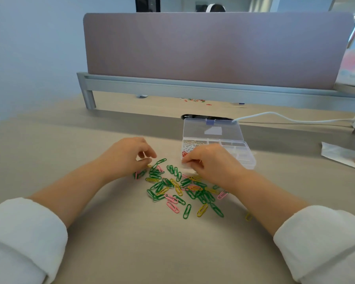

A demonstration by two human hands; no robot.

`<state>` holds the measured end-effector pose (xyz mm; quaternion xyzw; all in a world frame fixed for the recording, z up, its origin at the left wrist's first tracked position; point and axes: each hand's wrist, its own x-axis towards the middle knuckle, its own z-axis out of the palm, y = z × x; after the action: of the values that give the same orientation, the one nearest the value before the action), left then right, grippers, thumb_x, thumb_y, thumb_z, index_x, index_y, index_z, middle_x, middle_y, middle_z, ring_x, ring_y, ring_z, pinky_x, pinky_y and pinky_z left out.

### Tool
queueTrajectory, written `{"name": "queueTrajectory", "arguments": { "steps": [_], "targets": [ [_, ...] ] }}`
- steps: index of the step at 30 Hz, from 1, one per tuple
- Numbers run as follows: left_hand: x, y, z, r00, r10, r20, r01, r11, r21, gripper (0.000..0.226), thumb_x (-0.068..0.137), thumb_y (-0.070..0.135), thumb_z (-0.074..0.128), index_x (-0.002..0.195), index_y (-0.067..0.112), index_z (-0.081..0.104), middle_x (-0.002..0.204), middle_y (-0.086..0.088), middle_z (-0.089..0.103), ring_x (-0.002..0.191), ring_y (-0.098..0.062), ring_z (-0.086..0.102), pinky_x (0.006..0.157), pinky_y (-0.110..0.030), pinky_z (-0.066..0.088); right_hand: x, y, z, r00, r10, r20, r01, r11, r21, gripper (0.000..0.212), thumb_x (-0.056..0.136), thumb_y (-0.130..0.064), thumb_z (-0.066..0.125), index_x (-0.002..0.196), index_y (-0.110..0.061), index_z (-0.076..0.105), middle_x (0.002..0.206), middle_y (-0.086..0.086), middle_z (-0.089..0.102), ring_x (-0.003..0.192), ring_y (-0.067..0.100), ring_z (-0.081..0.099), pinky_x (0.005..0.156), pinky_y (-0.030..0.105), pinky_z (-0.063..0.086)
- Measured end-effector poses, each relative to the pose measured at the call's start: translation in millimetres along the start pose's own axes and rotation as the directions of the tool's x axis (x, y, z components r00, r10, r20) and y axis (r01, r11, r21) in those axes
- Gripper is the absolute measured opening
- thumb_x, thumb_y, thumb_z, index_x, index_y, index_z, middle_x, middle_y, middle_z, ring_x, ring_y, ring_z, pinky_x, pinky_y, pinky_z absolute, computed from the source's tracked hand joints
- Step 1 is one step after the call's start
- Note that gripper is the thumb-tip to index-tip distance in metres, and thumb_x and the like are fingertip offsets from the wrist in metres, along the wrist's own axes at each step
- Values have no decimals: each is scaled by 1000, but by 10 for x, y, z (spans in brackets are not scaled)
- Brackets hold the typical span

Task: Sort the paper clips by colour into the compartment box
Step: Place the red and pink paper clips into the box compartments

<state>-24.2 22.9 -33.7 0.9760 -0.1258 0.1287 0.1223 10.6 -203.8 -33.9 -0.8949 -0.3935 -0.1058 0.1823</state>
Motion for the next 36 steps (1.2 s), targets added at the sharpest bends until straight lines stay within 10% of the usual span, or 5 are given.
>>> {"name": "queueTrajectory", "arguments": {
  "steps": [10, 30, 36],
  "targets": [
    [-58, 55, 148, 917, 399, -3, -389, 896, 212, 25, 74, 17, 57, 90, 24, 75, 89, 7, 73, 70, -20, 62, 62, -25, 55, 33, -153, -3, 965, 195, 177, -183, 980, -83, 16, 85, -21, 64, 96, -20, 75, 93, -1, 70, 90, 16, 60, 77, 24, 45],
    [-110, 26, -15, 952, 135, -274, -164, 983, -87, 12, 88, 10, 57, 89, 12, 69, 87, 6, 56, 71, -10, 56, 68, -10, 39, 19, -207, -42, 944, 230, 236, -229, 973, -34, 15, 85, -29, 65, 91, -17, 71, 70, -17, 48, 79, 8, 50, 72, 20, 39],
    [-111, 23, -108, 996, 26, 81, -19, 996, -84, 25, 96, 5, 33, 103, 19, 51, 80, 12, 54, 78, -11, 55, 72, -22, 41, 26, -200, -27, 920, 254, 299, -269, 963, 8, 14, 88, -25, 62, 94, -14, 69, 70, -16, 48, 76, 7, 50, 71, 20, 38]
  ]
}}
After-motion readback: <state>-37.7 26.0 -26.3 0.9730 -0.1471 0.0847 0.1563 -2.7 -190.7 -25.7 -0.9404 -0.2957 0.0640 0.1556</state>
